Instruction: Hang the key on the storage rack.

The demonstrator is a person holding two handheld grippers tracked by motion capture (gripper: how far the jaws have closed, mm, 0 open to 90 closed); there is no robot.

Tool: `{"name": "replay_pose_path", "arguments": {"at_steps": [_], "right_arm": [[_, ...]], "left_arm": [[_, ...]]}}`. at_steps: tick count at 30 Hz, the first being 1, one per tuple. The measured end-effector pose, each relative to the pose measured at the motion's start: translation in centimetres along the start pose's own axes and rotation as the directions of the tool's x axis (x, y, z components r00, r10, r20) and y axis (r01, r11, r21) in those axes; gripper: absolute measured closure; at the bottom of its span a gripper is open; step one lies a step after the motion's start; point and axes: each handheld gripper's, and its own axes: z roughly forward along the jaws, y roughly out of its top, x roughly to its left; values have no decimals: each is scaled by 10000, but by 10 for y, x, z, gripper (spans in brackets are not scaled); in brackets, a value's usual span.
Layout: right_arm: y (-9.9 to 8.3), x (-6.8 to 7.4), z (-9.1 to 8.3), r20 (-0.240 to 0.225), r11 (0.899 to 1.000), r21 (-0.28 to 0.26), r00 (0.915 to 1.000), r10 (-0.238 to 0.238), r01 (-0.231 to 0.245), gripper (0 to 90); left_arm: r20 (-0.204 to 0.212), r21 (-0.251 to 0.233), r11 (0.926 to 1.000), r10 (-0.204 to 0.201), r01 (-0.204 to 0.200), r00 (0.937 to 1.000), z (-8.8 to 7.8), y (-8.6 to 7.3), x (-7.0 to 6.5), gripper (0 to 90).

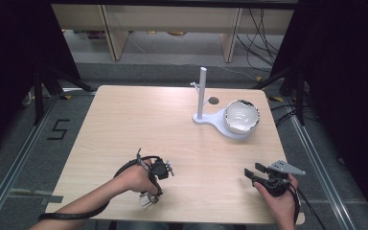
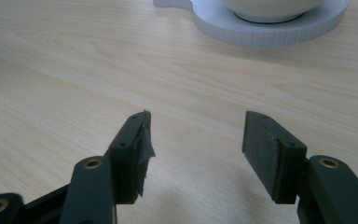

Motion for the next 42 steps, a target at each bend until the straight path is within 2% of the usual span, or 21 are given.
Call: {"name": "replay_pose_path", "arguments": {"at_steps": [5,8,9,10,11,14,15,17,19,20,25,26,27,30,32,34,37,38,39,42], "right_arm": [[0,0,1,7,10000,-21,10000,-87,87,432],[0,0,1,-69,10000,-58,10000,27,-28,431],[0,-1,1,-81,10000,-65,10000,-43,42,432],[1,-4,1,40,9985,-130,9986,-530,530,431],[0,-5,2,115,9981,-142,9982,-591,592,432],[0,-4,2,144,9983,-86,9982,-578,580,432],[0,-2,2,90,9997,-18,9996,-262,262,431],[0,-1,2,69,9999,36,9998,-165,165,431],[0,-1,2,78,9998,6,9997,-219,219,431],[1,-4,2,-15,9989,-53,9989,-472,472,431],[1,-4,2,-67,9991,-32,9991,-415,414,430],[1,-4,3,92,9987,-56,9987,-497,498,430],[1,-4,3,100,9989,-49,9989,-458,458,430],[1,-4,2,-72,9992,-21,9991,-411,411,430],[1,-3,2,-25,9990,3,9990,-442,442,430],[1,-4,3,8,9988,-21,9988,-493,493,429],[1,-4,2,-41,9991,2,9990,-435,435,430],[1,-1,2,-34,9998,80,9998,-180,181,430],[1,-4,2,5,9984,-8,9984,-559,559,430],[1,-4,2,10,9982,-28,9982,-602,602,429]], "left_arm": [[13,35,10000,72,-72,10000,2,0,-1,808],[25,-48,9999,105,-105,9999,3,-1,-2,813],[56,-77,9999,99,-99,9999,3,-1,-2,811],[113,-53,9999,107,-106,9999,1,0,-2,803],[108,-128,9999,105,-103,9999,1,0,-1,794],[57,-199,9998,90,-89,9999,1,0,1,756],[33,-143,9998,105,-104,9999,1,1,1,747],[73,-64,9999,120,-120,9999,2,1,0,720],[125,6,9999,119,-119,9999,3,2,-1,704],[136,26,10000,86,-86,9999,3,2,-2,692],[100,212,9994,274,-276,9996,6,4,-3,700],[132,177,9997,169,-171,9998,7,3,-4,709],[72,169,9995,267,-268,9996,7,3,-3,722],[-9,240,9991,364,-363,9993,7,1,-2,750],[83,263,9995,166,-168,9998,6,0,-3,764],[39,257,9995,204,-205,9998,5,-1,-2,768],[44,96,9999,-45,45,10000,1,-1,-1,749],[-7,96,9999,64,-64,10000,1,-1,1,747],[-1,150,9999,13,-13,10000,1,-2,1,747],[82,301,9995,-108,106,9999,3,-2,-1,750]]}}
